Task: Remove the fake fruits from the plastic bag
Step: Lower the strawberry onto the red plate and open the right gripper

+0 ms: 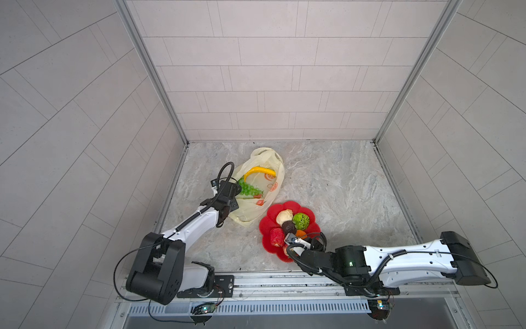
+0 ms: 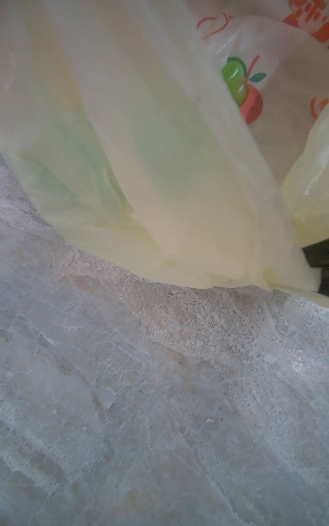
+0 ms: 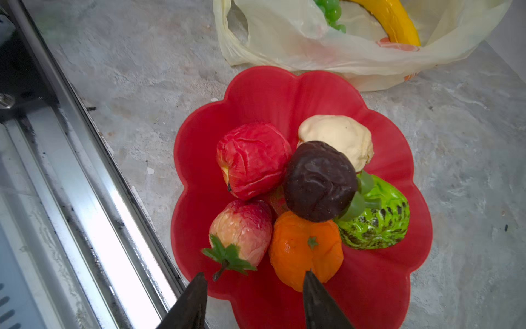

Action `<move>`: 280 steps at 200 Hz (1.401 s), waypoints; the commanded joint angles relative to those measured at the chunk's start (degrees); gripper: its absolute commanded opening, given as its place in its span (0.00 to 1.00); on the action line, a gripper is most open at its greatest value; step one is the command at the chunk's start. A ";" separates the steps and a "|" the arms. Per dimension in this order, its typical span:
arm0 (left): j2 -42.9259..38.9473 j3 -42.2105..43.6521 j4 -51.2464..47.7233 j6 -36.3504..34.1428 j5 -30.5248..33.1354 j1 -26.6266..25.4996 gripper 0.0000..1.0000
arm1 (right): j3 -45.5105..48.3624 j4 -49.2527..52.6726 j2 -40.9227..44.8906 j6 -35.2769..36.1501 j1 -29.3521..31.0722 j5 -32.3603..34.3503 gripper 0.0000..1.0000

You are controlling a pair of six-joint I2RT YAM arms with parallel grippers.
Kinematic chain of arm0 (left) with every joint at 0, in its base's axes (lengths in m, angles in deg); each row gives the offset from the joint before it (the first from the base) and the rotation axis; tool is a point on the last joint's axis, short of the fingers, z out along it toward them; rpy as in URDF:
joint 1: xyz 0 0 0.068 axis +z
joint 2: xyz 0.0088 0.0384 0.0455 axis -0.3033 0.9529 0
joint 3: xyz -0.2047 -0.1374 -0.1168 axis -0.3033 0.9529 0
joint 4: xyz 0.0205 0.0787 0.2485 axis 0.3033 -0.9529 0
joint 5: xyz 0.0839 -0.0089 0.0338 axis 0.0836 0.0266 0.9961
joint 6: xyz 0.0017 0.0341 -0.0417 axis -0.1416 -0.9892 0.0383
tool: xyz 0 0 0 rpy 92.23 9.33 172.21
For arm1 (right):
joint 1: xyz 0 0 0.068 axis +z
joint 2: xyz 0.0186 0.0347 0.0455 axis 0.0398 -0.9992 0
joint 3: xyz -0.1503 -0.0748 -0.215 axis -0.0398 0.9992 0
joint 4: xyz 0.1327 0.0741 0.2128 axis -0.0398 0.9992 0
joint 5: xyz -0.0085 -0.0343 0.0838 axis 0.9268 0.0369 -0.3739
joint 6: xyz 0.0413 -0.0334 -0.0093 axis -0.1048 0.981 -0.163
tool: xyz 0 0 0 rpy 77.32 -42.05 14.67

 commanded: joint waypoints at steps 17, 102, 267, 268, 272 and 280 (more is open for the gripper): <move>0.08 0.30 0.52 -0.31 0.50 0.22 0.00 | -1.88 -0.38 -4.27 0.02 0.19 2.28 0.52; -0.36 0.40 0.32 -0.25 0.34 0.19 0.00 | -4.29 -1.57 -11.38 -0.52 0.05 6.46 0.50; -2.53 1.33 -0.01 0.77 -5.07 -0.83 0.00 | -12.87 4.67 -5.28 4.45 -4.16 5.52 0.52; -2.54 1.21 -0.23 0.65 -5.04 -0.86 0.00 | -13.00 4.67 -5.30 4.57 -4.40 5.36 0.52; -2.47 0.67 -1.12 0.63 -4.93 -0.90 0.00 | -13.64 4.61 -5.37 5.52 -5.41 4.58 0.52; -2.22 -0.02 -2.52 0.48 -4.60 -0.98 0.00 | -14.88 4.17 -5.70 7.43 -7.45 3.32 0.52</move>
